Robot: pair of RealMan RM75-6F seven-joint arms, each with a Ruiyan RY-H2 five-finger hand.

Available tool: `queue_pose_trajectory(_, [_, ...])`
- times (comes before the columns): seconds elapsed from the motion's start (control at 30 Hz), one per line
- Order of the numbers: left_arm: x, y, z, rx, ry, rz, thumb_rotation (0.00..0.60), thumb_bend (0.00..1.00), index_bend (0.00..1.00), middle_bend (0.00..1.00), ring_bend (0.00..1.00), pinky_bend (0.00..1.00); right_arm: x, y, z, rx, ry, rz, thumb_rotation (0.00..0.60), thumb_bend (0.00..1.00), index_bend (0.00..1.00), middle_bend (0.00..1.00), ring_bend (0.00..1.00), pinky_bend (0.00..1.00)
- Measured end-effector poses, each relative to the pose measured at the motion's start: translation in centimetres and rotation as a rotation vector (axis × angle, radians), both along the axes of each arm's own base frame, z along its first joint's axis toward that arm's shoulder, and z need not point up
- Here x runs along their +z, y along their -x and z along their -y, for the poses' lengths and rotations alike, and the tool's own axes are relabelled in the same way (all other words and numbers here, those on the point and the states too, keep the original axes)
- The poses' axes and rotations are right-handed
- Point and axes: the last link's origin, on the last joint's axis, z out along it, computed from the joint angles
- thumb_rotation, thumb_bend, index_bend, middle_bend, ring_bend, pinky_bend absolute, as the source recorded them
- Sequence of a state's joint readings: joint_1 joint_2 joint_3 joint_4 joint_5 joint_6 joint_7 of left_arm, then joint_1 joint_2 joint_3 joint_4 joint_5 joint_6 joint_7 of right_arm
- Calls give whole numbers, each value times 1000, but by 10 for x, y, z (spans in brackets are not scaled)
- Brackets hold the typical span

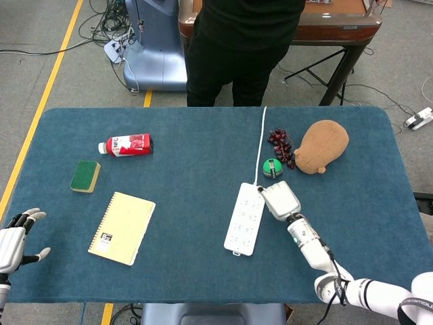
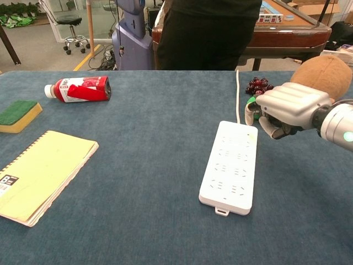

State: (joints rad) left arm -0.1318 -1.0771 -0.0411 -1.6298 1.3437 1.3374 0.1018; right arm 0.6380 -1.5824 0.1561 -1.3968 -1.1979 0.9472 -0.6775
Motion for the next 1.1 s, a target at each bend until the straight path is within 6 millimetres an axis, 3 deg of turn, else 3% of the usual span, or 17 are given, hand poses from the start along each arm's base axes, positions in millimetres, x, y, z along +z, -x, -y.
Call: queue_pose_trajectory(1.1, [11,6,2,47,-5,-44,600,173,295,202,201,508,-23,-9,8,1,-59,-24,600,883,356,1000,1000,1000])
